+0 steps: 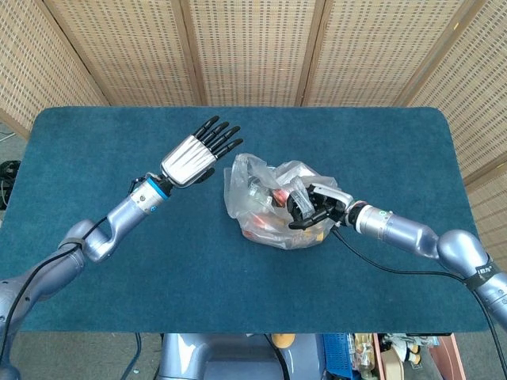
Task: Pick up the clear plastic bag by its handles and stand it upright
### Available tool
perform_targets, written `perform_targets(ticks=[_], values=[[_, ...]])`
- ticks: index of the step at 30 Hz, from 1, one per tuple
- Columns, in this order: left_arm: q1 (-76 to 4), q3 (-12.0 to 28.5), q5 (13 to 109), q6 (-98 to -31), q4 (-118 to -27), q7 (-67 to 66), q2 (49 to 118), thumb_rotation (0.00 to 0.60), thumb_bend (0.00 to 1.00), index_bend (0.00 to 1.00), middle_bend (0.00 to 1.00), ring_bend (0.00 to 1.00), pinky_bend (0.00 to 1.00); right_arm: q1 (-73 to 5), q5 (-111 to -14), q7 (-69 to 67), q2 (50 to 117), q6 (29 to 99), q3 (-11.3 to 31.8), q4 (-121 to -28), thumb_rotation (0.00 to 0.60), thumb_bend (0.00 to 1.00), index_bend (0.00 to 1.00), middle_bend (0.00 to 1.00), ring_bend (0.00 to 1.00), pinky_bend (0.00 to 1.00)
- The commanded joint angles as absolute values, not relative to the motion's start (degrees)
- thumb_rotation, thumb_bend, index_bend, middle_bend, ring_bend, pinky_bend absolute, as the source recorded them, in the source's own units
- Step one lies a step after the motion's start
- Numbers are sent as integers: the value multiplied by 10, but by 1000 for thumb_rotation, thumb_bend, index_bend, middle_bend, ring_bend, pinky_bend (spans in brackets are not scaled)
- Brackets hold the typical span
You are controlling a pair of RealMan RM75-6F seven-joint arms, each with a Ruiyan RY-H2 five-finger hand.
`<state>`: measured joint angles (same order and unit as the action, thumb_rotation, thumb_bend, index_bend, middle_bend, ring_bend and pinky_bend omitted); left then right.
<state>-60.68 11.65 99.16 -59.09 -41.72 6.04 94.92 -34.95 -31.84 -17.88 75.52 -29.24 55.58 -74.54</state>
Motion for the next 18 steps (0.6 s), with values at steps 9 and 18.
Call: perform_targets(ticks=[9, 18], values=[[-664, 121, 946, -571, -279, 109, 1077, 600, 372, 107, 0, 0, 18, -355, -301, -166, 747, -314, 557, -742, 600, 0, 561, 683, 562, 577], [-705, 188, 861, -556, -222, 140, 1167, 600, 379, 641, 0, 0, 83, -358, -293, -168, 742, -312, 550, -746, 600, 0, 561, 683, 562, 577]])
